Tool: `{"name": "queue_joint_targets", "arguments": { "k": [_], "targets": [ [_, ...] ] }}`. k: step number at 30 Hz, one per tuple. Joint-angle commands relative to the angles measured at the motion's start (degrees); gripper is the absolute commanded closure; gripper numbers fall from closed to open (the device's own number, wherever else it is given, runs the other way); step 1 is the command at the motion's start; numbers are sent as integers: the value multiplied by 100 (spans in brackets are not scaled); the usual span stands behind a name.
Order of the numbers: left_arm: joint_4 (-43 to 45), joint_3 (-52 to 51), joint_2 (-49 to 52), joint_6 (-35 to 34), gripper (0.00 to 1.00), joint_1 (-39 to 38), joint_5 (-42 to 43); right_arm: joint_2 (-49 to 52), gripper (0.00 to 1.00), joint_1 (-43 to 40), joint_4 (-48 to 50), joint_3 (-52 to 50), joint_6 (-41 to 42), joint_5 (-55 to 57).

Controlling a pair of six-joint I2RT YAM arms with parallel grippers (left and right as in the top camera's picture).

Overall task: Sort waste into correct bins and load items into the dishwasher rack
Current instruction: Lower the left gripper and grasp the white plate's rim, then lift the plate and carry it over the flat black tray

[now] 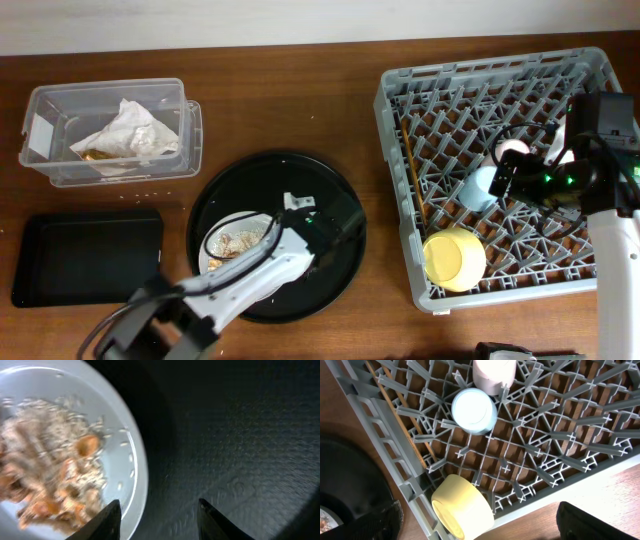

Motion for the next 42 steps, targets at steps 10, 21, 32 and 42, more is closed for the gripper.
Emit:
{"name": "queue_joint_targets", "arguments": {
  "k": [10,21,32,42],
  "targets": [
    [140,-85,494,1416,51,883,922,20,1,-42,0,83,31,68],
    [127,-85,494,1209,53,640,750,20,1,-42,0,83,31,68],
    [66,-111,863,743,73,640,560,20,1,-42,0,83,31,68],
    [-214,-85,861,743,99,640,544,20,1,-42,0,83,31,68]
  ]
}}
